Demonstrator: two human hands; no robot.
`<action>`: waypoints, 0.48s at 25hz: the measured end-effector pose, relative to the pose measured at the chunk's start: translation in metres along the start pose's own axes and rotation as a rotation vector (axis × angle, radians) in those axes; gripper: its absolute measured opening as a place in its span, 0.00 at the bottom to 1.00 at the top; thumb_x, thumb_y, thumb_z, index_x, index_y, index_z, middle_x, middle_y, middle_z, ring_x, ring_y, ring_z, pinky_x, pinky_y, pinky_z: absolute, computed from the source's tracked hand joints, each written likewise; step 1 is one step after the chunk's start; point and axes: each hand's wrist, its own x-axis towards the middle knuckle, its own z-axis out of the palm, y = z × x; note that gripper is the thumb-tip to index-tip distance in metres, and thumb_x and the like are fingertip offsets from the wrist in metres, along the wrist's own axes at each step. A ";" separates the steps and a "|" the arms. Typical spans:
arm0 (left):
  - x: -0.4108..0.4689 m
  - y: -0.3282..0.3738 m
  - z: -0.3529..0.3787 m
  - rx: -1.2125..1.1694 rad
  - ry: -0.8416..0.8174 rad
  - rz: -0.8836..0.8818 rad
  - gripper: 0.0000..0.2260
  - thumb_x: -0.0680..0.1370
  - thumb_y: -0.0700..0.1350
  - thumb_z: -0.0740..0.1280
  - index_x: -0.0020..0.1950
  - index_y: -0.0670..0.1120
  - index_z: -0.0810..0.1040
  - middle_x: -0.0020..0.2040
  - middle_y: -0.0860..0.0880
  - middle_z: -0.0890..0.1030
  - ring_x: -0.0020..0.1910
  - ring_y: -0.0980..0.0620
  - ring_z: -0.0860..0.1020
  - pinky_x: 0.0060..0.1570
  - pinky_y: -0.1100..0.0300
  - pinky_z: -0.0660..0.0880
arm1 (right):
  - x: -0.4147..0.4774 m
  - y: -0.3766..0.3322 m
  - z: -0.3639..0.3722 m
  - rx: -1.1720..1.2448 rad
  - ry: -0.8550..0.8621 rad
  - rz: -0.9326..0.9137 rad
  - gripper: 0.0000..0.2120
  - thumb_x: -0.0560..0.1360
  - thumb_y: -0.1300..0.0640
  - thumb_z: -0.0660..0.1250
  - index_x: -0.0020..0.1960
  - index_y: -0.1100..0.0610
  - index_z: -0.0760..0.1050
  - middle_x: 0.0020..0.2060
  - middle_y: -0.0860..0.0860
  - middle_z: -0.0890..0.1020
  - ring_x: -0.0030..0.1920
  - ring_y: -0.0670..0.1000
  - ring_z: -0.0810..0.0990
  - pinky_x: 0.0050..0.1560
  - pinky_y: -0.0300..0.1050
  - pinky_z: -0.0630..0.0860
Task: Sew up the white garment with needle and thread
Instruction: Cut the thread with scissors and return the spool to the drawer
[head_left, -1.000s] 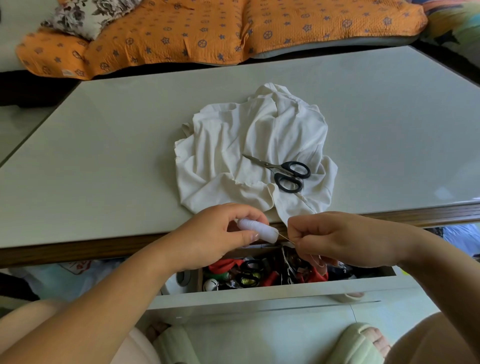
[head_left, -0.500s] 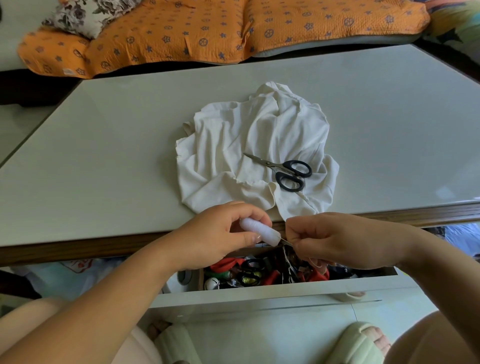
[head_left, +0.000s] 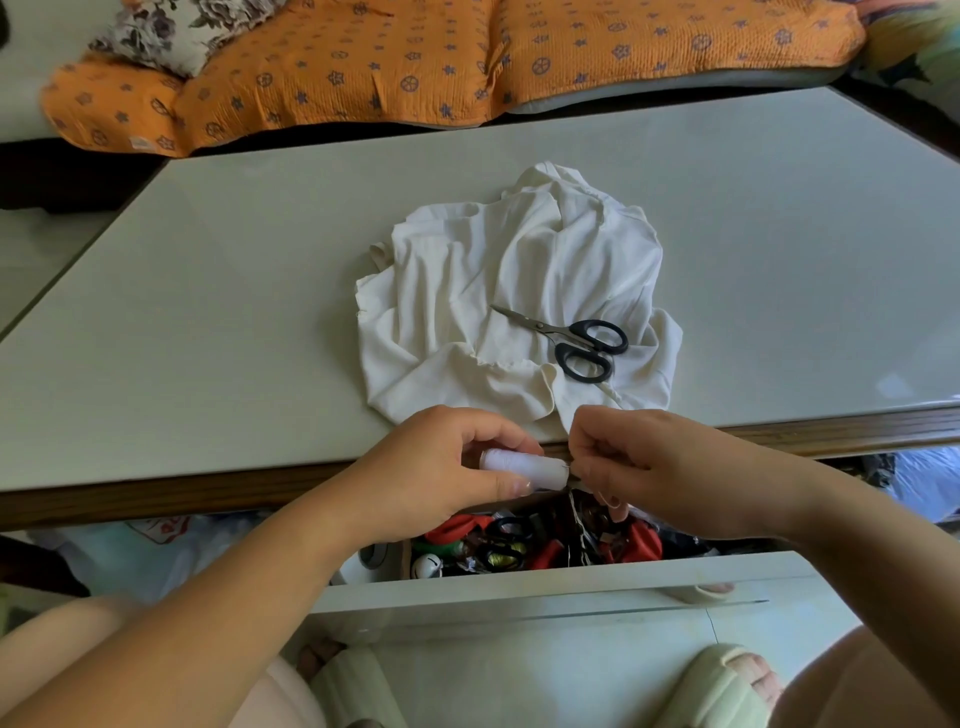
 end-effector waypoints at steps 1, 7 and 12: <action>0.000 0.000 0.001 0.003 0.005 -0.003 0.11 0.74 0.45 0.74 0.52 0.60 0.82 0.48 0.61 0.84 0.47 0.62 0.81 0.50 0.68 0.76 | 0.001 0.000 0.001 -0.006 0.002 0.000 0.09 0.82 0.52 0.58 0.43 0.49 0.68 0.34 0.45 0.78 0.35 0.44 0.78 0.39 0.41 0.75; 0.000 -0.002 -0.002 0.014 0.039 -0.030 0.10 0.74 0.46 0.74 0.52 0.60 0.82 0.47 0.61 0.84 0.48 0.61 0.81 0.53 0.63 0.77 | 0.009 0.001 0.006 0.086 0.033 0.053 0.09 0.81 0.51 0.61 0.44 0.51 0.71 0.33 0.45 0.80 0.31 0.40 0.76 0.34 0.34 0.71; -0.001 -0.002 -0.007 -0.178 0.052 -0.069 0.08 0.77 0.44 0.70 0.55 0.54 0.82 0.46 0.54 0.85 0.45 0.59 0.83 0.47 0.65 0.77 | 0.010 0.007 -0.006 0.307 0.042 0.127 0.06 0.79 0.53 0.65 0.47 0.54 0.78 0.36 0.48 0.85 0.36 0.46 0.82 0.40 0.40 0.74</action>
